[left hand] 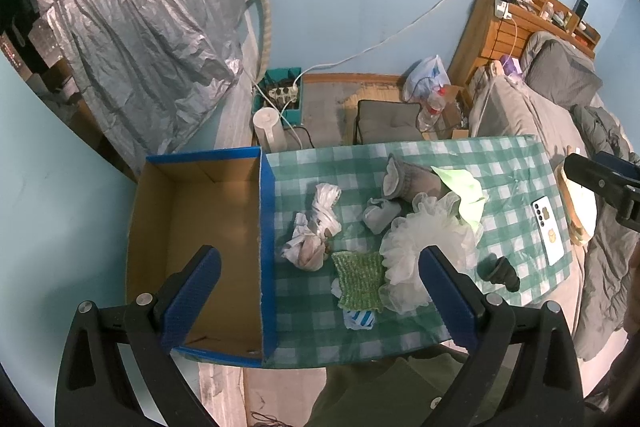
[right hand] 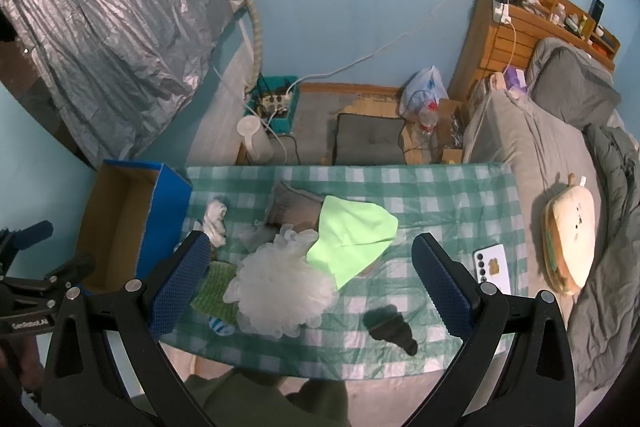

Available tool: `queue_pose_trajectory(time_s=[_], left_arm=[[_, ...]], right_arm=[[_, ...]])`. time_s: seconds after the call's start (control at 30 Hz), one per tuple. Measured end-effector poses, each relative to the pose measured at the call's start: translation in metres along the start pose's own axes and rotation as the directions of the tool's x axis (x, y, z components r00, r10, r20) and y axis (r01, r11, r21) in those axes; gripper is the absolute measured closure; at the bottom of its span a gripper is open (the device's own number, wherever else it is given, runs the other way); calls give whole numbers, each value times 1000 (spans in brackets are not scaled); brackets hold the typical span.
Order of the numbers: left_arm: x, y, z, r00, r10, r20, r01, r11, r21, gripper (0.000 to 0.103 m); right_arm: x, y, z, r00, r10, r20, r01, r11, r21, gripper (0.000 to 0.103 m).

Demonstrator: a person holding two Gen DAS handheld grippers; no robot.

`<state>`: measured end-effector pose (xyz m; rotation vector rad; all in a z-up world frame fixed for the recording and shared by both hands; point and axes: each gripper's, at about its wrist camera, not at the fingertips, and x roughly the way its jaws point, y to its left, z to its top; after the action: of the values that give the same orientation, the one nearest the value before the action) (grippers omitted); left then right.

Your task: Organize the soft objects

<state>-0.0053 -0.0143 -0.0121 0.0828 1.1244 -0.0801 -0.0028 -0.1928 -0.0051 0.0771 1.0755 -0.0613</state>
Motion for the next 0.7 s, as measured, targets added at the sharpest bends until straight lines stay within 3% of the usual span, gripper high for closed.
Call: queue_pose_trajectory(time_s=[0.7], left_arm=[[72,-7,-9,991,33,-133,-26,998,54,3]], right_arm=[[32,-57,-22,996,-46,-76,45,999,-12,2]])
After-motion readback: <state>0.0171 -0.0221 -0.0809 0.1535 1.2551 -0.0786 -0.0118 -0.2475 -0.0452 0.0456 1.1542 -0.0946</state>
